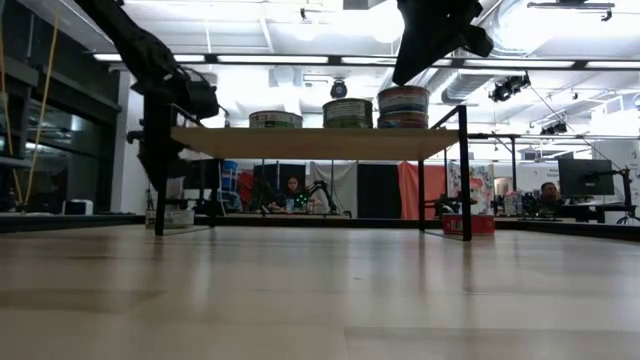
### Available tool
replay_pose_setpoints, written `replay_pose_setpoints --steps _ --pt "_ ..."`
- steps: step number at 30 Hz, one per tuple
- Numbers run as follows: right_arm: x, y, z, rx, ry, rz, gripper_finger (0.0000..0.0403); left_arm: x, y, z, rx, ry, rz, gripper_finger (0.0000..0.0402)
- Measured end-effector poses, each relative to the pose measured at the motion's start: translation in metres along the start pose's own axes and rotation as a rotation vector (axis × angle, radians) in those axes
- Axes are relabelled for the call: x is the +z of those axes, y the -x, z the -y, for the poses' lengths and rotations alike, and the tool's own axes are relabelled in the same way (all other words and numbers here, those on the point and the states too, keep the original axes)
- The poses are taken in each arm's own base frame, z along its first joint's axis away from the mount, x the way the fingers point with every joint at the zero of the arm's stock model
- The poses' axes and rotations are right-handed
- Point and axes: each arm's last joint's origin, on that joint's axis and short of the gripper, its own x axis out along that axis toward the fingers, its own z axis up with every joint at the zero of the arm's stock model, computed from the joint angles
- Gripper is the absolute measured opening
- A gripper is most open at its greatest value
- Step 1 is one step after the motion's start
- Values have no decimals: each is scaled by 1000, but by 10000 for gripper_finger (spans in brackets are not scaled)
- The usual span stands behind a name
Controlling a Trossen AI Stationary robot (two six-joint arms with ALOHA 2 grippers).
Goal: Stack canned seafood by type on shelf
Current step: Stack the green white tuna can on the other green white tuna can on the shelf
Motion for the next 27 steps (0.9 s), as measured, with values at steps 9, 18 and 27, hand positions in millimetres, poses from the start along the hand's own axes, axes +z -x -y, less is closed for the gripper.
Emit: replay_pose_setpoints --steps 9,18,27 --pt "0 0 0 -1 -1 -1 0 -4 -13 17 -256 -667 8 0" --pt "1 -1 0 5 -7 4 0 0 -14 18 -268 -879 74 0" --pt "1 -1 -1 10 -35 6 0 8 -23 18 -273 -743 128 0"
